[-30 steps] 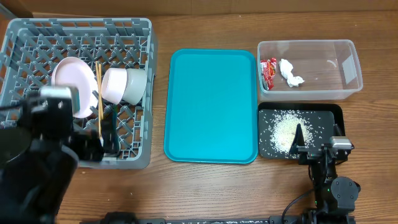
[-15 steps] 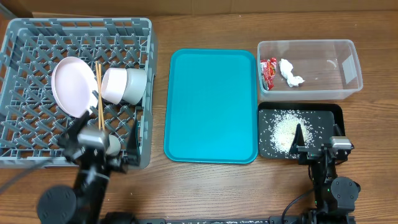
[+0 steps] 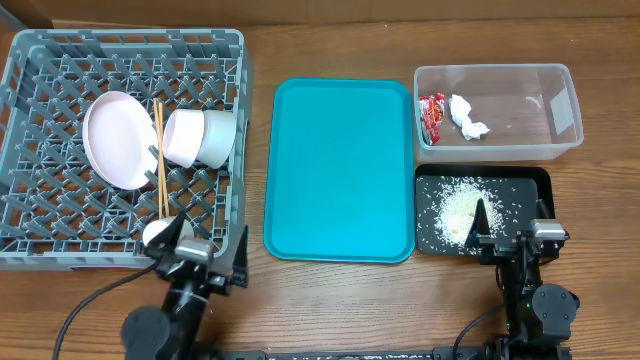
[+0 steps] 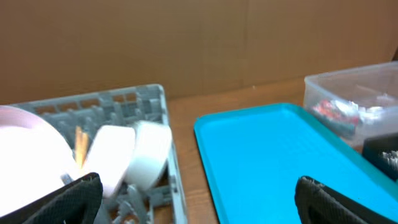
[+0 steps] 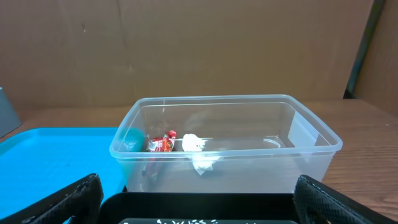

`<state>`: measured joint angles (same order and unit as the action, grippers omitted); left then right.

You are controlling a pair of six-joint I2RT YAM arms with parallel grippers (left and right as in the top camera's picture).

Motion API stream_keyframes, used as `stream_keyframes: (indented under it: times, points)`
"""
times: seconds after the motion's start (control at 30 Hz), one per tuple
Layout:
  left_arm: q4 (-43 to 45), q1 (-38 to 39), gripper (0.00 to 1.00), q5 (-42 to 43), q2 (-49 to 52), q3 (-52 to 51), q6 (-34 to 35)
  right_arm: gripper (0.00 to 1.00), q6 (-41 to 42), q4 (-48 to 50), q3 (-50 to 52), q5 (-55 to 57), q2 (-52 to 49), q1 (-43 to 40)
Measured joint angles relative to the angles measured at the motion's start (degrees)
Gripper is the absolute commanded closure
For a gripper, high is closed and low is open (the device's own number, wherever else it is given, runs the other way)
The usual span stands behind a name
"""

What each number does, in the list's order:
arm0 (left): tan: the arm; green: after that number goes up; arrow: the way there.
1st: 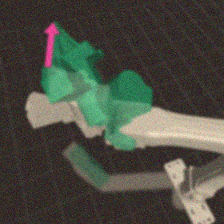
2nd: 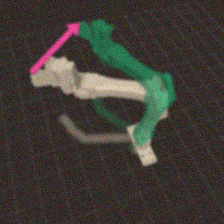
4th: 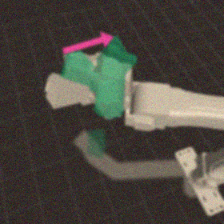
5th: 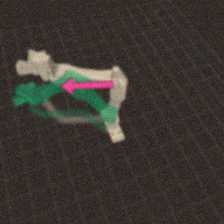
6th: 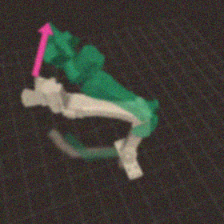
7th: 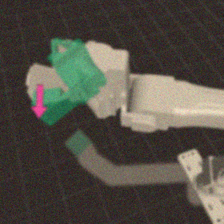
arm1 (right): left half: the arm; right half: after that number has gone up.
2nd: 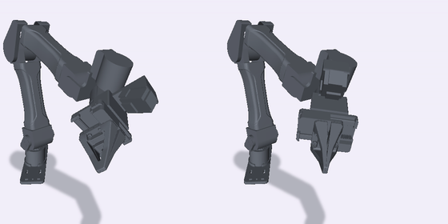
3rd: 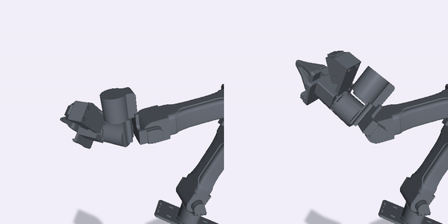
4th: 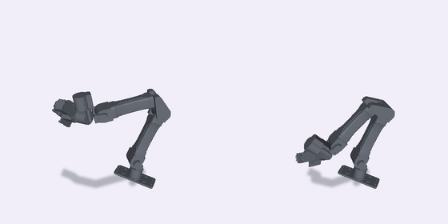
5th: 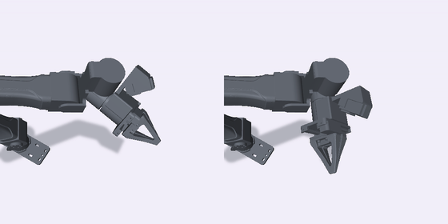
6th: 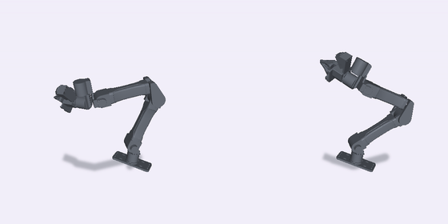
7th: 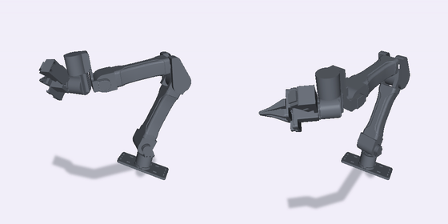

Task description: Sort waste into correct bins and load items into the dishwasher

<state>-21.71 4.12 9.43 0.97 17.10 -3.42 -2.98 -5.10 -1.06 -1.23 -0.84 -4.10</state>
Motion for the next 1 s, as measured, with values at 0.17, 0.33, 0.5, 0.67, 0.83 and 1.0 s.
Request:
stream_keyframes:
  times: [0.17, 0.33, 0.5, 0.67, 0.83, 1.0]
  points:
    - [13.14, 0.42, 0.00, 0.07, -0.13, -8.94, 0.00, 0.00, -0.02, 0.02, 0.00, 0.02, 0.00, 0.00]
    - [18.53, 0.42, 0.00, 0.44, -0.11, -16.13, 0.02, 0.00, -0.02, 0.02, 0.00, 0.00, 0.00, 0.00]
    - [18.34, 0.42, 0.00, 0.44, -0.11, -16.59, 0.02, 0.00, -0.02, 0.00, 0.00, 0.00, 0.00, 0.00]
    - [18.34, 0.42, 0.00, 0.44, -0.11, -16.59, 0.02, 0.00, 0.00, 0.02, 0.00, -0.02, 0.00, 0.00]
    - [18.32, 0.42, 0.00, 0.44, -0.11, -16.59, 0.02, 0.00, -0.04, 0.02, 0.00, 0.00, 0.00, 0.00]
    - [18.32, 0.42, 0.00, 0.44, -0.11, -16.59, 0.02, 0.00, -0.02, 0.04, 0.00, 0.00, 0.00, 0.00]
